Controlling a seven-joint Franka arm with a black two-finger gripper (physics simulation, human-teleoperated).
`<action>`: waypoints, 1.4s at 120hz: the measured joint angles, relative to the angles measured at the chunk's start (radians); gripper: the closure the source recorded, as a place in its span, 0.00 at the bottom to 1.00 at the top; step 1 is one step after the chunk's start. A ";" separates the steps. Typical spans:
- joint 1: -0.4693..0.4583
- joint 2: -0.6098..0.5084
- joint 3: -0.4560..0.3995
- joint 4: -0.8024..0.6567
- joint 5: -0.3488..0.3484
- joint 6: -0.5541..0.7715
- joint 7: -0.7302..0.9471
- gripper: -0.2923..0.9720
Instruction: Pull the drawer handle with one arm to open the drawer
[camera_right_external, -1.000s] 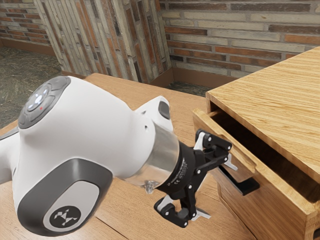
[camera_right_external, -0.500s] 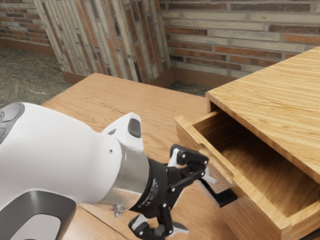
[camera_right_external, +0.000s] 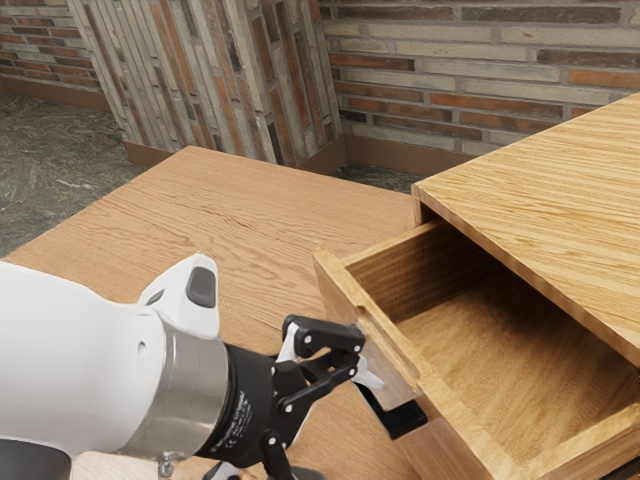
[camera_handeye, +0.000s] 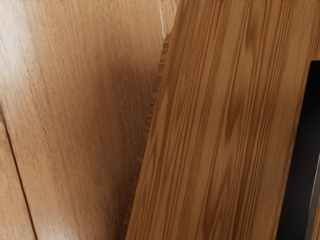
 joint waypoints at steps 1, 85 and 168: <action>-0.001 -0.002 0.001 -0.003 0.000 0.000 0.000 0.23; -0.058 -0.195 0.018 -0.146 -0.025 -0.011 -0.004 0.23; -0.096 -0.406 0.060 -0.160 -0.015 -0.143 -0.022 0.23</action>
